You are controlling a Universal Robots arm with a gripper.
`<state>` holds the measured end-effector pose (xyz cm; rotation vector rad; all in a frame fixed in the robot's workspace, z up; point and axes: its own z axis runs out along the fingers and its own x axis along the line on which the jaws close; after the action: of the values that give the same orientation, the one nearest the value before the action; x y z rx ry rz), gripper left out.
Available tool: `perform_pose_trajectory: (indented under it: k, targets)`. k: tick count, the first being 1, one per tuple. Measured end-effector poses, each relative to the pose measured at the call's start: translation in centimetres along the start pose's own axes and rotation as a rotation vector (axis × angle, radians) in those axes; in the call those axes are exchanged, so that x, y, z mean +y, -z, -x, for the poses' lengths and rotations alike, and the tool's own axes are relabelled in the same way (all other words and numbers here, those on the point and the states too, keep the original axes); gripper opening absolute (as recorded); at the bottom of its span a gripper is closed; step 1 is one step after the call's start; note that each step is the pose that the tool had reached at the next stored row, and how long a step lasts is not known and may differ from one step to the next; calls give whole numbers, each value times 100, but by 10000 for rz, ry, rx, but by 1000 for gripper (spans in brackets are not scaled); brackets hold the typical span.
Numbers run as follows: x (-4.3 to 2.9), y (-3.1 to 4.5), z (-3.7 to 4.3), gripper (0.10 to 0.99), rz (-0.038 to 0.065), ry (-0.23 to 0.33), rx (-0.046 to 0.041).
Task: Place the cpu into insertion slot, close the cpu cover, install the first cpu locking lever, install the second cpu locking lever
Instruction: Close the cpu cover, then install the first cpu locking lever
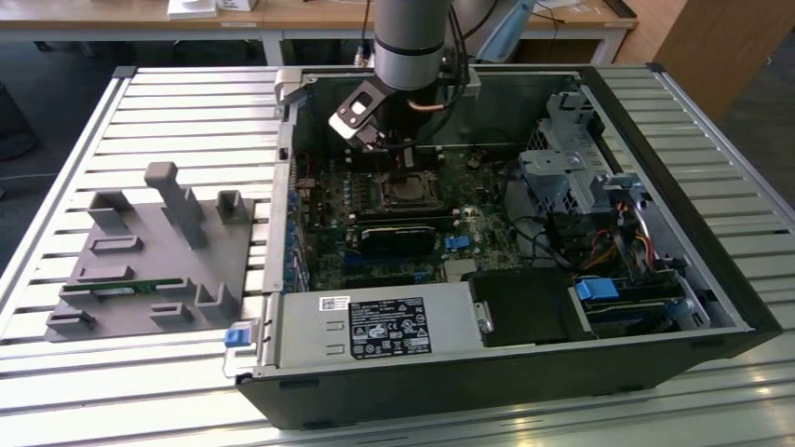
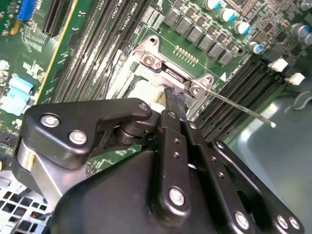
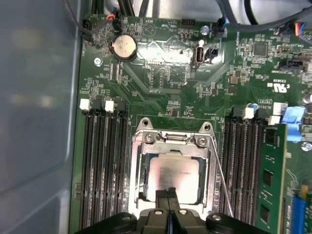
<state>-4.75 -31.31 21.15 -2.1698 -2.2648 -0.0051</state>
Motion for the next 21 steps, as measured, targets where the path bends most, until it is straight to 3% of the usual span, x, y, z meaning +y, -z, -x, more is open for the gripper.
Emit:
perform_pose_trajectory:
  k: [11, 21]
  targets:
    - [160, 7, 7, 118, -1, -13, 1]
    - [194, 10, 8, 118, -3, -14, 0]
